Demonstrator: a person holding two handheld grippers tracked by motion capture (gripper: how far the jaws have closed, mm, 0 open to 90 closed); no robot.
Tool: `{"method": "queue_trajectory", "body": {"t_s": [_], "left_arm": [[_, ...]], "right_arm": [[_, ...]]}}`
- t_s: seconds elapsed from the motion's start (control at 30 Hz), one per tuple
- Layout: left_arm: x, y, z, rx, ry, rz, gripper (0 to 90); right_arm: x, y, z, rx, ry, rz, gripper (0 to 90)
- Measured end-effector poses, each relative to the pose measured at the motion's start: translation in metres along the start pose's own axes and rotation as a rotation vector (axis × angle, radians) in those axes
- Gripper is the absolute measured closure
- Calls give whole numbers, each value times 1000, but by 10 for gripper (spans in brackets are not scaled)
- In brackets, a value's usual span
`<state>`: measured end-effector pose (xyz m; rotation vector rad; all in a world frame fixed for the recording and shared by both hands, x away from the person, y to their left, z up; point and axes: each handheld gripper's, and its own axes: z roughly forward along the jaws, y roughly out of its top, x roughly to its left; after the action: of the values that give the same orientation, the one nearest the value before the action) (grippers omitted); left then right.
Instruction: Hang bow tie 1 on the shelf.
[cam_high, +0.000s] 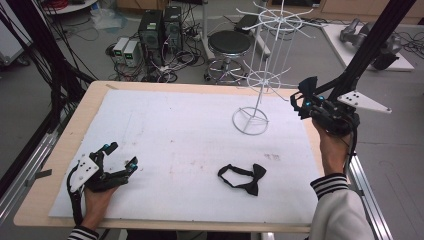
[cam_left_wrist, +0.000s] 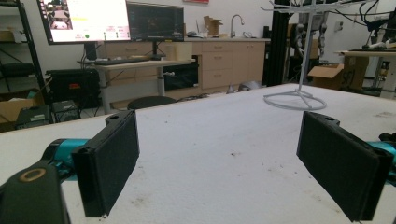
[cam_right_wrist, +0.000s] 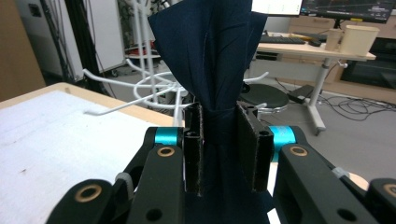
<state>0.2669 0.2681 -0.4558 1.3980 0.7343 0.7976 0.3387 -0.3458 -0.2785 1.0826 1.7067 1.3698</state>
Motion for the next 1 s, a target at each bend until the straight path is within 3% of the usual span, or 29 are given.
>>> {"method": "queue_trajectory", "body": {"t_s": [0.73,1.0], "left_arm": [[0,0,0,0,0,-2,135],[0,0,0,1,1,-1,135]], "right_arm": [[-21,7,16,-2,-97,27,735],[-23,9,25,-15,-106,48,735]]}}
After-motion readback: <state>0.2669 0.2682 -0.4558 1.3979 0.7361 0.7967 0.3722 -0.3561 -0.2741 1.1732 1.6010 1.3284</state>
